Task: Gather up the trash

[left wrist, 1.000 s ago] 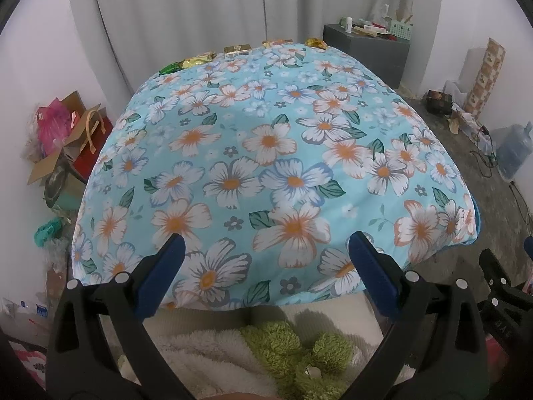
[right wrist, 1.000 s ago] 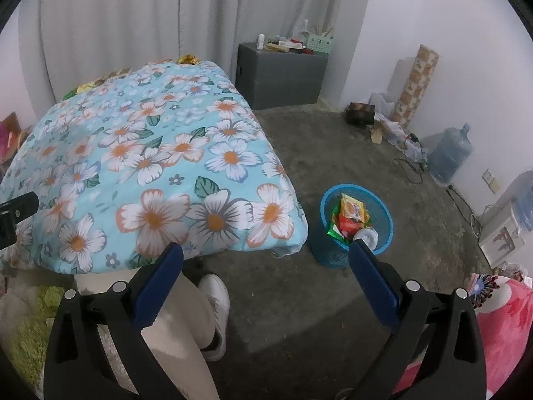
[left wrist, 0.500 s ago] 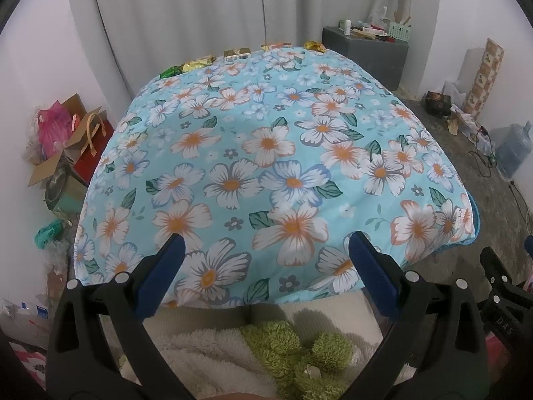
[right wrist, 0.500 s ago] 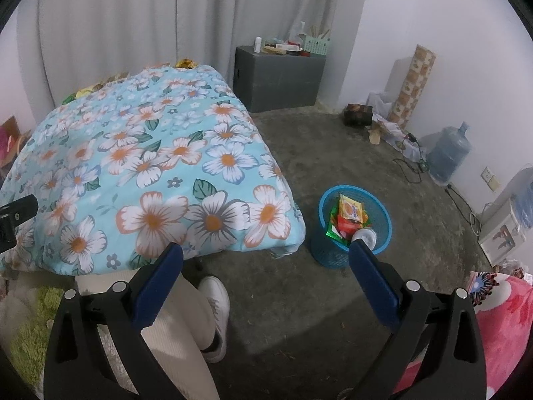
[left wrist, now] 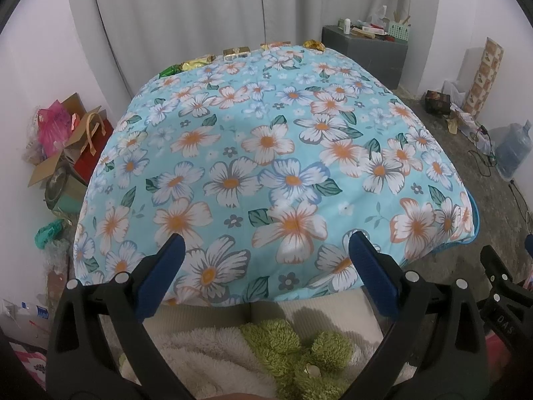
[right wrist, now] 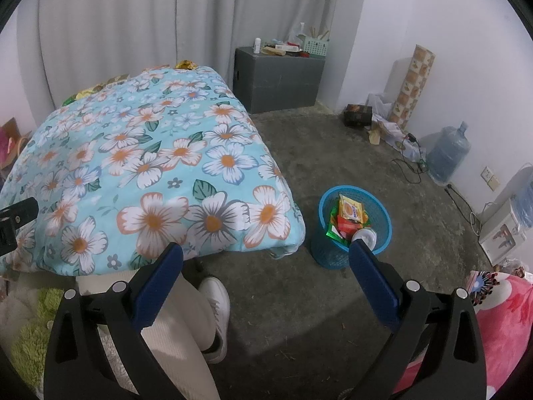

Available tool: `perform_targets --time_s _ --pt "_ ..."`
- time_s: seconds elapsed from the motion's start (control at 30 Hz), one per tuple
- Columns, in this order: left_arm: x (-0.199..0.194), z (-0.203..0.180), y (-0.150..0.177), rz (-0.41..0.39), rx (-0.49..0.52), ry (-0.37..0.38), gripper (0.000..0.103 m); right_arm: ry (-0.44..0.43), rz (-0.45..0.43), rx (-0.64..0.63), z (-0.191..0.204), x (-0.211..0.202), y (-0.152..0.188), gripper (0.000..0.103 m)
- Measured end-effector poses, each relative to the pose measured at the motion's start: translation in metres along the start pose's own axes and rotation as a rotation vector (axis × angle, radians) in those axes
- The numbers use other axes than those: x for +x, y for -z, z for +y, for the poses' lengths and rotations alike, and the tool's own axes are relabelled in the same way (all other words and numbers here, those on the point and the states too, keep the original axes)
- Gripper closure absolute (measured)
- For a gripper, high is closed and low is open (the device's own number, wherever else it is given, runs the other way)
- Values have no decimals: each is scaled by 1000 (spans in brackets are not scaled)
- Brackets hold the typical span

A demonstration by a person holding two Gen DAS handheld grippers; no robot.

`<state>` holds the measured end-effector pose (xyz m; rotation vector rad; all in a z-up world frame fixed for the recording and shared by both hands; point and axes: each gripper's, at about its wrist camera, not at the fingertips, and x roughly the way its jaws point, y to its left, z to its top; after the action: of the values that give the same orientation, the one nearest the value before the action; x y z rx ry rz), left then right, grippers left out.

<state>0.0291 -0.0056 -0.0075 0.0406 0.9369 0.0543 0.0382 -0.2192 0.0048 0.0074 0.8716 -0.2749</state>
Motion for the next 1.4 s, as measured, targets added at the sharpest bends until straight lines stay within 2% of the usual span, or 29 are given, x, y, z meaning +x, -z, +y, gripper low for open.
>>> perform_targets --time_s 1.4 --pt "-4 -2 2 0 0 4 9 10 -15 21 4 -6 -2 6"
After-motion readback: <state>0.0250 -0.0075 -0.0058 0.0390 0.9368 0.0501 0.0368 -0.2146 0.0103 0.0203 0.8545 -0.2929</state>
